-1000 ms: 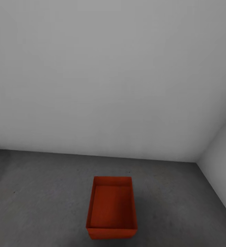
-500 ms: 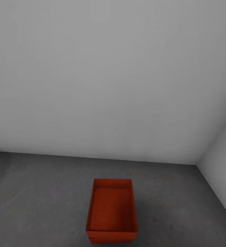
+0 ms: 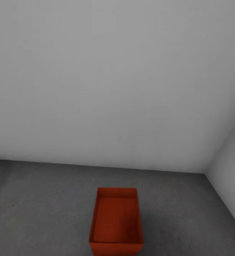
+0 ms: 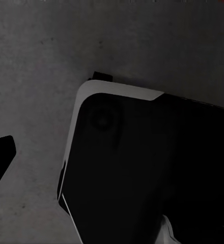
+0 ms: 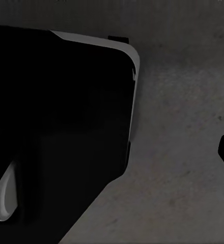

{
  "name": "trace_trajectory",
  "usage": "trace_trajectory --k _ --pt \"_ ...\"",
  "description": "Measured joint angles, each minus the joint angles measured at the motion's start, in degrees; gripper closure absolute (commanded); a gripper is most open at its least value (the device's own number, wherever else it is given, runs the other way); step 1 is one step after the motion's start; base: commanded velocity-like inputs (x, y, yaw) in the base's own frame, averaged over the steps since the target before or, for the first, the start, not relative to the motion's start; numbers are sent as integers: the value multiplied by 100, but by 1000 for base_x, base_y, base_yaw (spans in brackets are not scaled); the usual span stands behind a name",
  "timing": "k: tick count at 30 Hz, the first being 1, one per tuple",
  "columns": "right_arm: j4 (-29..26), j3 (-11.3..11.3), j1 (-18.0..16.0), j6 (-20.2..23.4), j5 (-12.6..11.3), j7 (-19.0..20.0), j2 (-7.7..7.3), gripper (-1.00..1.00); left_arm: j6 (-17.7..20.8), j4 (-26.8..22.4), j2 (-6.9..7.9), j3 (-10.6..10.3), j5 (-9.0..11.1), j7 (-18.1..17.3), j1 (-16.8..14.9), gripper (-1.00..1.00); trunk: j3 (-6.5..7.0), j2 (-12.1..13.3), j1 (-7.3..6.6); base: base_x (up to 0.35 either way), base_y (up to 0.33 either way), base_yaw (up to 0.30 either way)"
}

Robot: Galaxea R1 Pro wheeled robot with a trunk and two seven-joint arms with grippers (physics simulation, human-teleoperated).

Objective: Move the two storage containers from the living room to the garage. In the garage, place one container on the floor and stack the other container on top of it (either order is fine).

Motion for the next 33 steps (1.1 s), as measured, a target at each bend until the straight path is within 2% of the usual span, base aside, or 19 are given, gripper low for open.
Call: trace_trajectory --k 33 --pt "0 0 0 -58 9 0 9 -100 0 0 0 -15 0 0 0 -100 305 1 0 0 0 0"
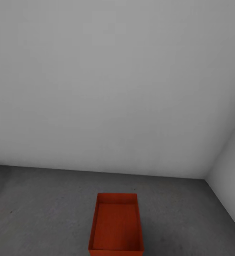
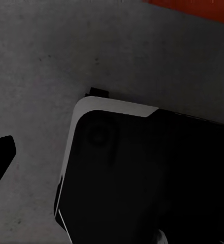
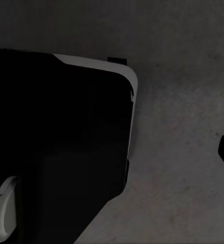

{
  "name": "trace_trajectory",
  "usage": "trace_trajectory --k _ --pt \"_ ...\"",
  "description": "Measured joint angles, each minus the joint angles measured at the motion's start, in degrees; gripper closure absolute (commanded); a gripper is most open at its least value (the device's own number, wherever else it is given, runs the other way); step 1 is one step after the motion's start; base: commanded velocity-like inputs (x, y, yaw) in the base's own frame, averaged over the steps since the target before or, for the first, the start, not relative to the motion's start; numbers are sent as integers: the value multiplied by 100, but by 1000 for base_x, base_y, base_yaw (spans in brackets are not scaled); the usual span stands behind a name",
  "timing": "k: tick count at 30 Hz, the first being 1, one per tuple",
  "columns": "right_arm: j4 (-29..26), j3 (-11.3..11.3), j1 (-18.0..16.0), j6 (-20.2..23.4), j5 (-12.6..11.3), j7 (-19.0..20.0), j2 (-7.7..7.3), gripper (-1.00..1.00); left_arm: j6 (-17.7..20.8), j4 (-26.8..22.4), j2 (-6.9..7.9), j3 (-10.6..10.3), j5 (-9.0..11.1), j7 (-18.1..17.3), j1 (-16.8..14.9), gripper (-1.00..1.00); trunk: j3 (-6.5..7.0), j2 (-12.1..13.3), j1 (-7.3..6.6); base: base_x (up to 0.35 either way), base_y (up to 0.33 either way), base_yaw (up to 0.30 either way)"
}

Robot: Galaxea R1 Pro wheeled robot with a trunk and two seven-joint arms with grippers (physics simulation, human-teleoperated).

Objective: Move the two storage containers from the living room to the garage. In the garage, place one container on the floor and stack the other container on top of it (either order is fine).

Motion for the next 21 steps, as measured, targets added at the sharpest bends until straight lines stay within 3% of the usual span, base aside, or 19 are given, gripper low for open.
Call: trace_trajectory --k 21 --pt "0 0 0 0 -2 0 0 -100 0 0 0 0 0 0 1 -100 194 0 0 0 0 0"
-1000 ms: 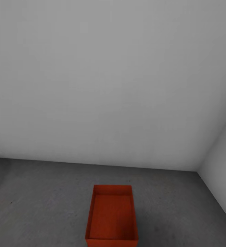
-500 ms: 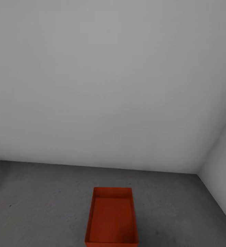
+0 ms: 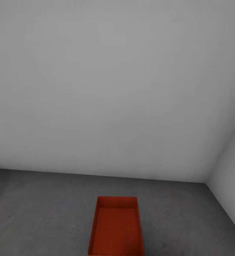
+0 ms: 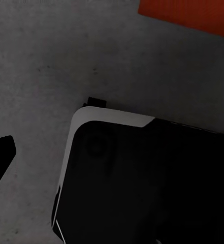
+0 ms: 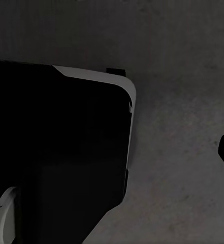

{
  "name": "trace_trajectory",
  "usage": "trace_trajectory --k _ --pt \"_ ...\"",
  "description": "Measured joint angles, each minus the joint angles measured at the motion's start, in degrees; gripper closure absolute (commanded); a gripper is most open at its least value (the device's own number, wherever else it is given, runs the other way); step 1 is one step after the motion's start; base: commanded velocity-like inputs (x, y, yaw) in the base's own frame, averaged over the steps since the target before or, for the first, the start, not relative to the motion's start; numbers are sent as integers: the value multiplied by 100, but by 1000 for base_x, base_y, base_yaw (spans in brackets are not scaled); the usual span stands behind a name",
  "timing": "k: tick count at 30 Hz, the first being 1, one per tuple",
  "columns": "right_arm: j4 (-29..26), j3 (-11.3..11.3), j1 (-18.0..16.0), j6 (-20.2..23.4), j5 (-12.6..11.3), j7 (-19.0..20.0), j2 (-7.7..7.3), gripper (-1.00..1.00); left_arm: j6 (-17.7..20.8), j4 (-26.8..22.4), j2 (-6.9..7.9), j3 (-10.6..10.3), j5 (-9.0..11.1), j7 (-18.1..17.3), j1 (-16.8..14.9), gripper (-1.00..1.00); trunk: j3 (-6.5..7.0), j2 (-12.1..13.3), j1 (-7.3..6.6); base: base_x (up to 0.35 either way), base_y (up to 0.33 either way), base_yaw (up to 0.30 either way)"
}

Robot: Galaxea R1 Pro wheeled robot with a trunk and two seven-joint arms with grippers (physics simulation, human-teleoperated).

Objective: Move the two storage containers from the living room to the garage. In the garage, place one container on the floor and stack the other container on top of it (either order is fine).

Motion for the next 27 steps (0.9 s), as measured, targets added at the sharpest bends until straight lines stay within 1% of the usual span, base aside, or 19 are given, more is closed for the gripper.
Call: trace_trajectory --k 27 --pt "0 0 0 1 1 7 -14 -100 -3 -2 0 -1 -6 0 -1 -100 247 -1 0 0 0 0"
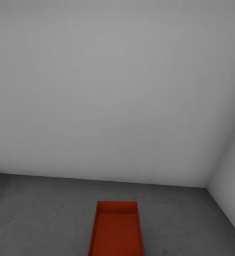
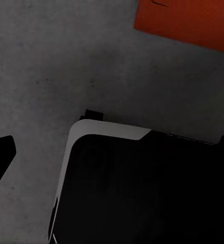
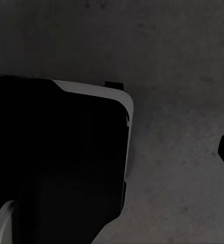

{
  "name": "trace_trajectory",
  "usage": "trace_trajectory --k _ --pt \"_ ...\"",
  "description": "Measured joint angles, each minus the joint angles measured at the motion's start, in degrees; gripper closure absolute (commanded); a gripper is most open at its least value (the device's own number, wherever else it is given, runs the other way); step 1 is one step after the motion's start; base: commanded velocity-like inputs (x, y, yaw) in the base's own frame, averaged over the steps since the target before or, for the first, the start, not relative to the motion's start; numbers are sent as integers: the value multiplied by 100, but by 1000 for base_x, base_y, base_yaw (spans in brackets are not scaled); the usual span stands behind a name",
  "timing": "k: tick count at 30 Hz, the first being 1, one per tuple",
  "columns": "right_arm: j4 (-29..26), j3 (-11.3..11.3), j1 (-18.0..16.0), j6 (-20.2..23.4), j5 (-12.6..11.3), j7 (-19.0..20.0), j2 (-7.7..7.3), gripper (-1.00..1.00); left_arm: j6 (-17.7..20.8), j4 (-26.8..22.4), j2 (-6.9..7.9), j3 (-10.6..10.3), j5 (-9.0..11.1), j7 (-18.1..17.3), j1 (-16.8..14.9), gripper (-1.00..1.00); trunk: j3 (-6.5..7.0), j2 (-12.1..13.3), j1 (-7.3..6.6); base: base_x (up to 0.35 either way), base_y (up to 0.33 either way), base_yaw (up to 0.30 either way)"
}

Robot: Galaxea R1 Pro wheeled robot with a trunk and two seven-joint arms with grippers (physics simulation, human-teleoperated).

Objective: Move the two storage containers from the living room to the garage. In the garage, place one container on the floor and stack the other container on top of it (either order is fine).

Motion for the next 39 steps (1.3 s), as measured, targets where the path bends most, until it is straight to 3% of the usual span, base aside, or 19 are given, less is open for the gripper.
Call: trace_trajectory --k 6,9,13,16,39 --pt "0 0 -2 -1 -1 1 5 -100 16 81 9 -23 -62 1 -3 -100 50 -4 1 0 0 0" --pt "0 0 -4 -2 -1 1 5 -100 19 87 4 -25 -200 0 -3 -100 75 -6 1 0 0 0" --pt "0 0 -3 -2 -1 0 1 -100 16 90 1 -23 -740 0 11 -100 110 -8 1 0 0 0" --pt "0 0 -3 -2 -1 0 4 -100 15 90 0 -21 -842 -1 14 -100 138 -8 1 0 0 0" --pt "-15 -2 -6 21 25 -13 -51 -100 11 58 -19 17 -886 -1 16 -100 283 -7 2 0 0 0"
